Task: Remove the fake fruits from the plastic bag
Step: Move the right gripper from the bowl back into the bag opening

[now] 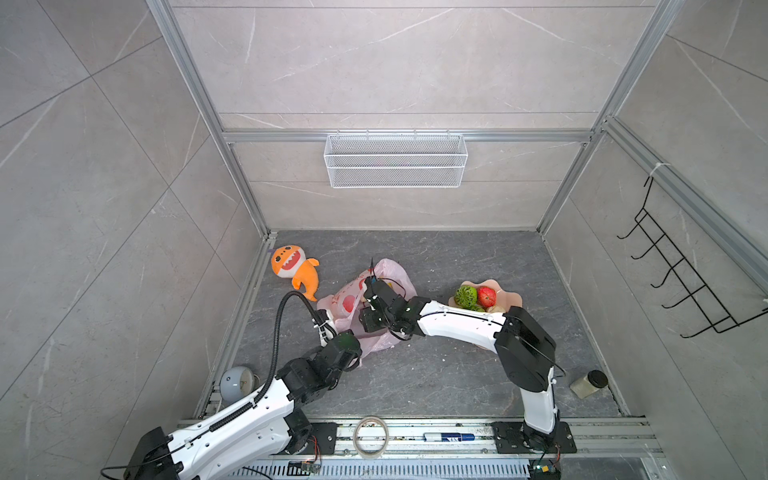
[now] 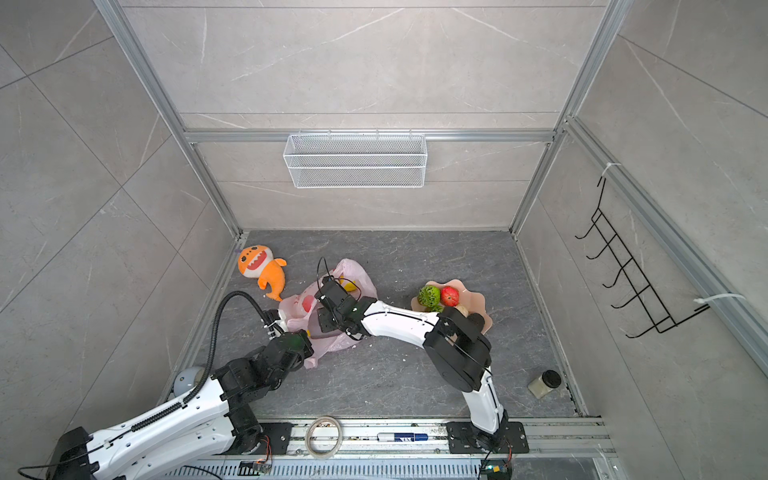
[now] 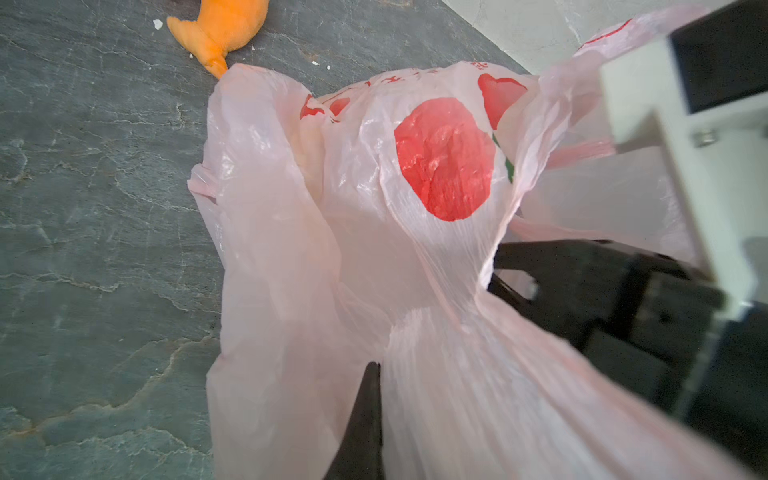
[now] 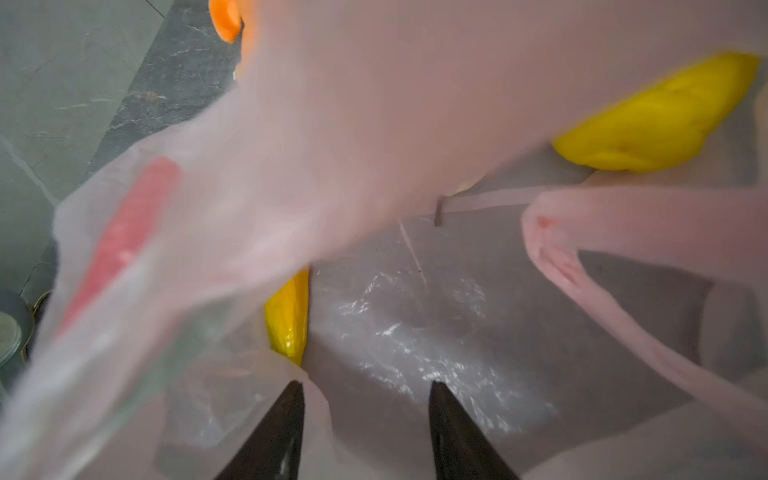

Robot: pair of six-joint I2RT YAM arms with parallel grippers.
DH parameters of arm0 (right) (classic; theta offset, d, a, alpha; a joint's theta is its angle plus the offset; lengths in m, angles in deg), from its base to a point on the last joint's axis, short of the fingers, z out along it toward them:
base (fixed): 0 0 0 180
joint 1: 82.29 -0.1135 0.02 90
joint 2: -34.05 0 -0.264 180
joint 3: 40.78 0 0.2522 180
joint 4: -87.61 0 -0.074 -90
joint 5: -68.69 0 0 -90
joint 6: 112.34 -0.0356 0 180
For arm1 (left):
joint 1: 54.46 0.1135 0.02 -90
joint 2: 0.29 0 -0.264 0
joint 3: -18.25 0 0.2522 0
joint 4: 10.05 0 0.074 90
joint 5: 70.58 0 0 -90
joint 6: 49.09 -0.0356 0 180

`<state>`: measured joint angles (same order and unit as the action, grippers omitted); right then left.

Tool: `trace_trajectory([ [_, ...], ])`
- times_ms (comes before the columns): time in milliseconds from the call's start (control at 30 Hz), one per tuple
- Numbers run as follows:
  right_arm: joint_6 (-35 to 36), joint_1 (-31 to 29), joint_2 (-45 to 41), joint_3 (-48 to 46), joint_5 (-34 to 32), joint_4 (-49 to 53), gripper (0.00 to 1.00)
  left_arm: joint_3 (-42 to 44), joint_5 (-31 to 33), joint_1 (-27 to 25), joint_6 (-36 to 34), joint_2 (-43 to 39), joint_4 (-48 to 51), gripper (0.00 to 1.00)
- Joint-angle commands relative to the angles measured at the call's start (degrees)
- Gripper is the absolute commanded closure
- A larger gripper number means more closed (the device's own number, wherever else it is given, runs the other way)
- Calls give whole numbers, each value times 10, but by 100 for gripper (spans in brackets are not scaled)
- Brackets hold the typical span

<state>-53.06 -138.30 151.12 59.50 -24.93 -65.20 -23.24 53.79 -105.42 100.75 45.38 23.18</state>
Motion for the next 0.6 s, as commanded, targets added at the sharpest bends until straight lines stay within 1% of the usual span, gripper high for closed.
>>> trace_trajectory([
  [0, -15, 1, 37, 43, -14, -25, 49, -29, 7, 2, -7, -4, 3, 100],
  [233, -29, 0, 101, 102, -83, -17, 47, -30, -3, 2, 4, -2, 6, 100],
  [333, -37, 3, 119, 118, -118, -16, 44, -29, -5, 2, 6, -3, 8, 100],
  [567, -57, 8, 153, 160, -154, 1, 36, -28, -8, 2, 7, -4, 13, 100],
])
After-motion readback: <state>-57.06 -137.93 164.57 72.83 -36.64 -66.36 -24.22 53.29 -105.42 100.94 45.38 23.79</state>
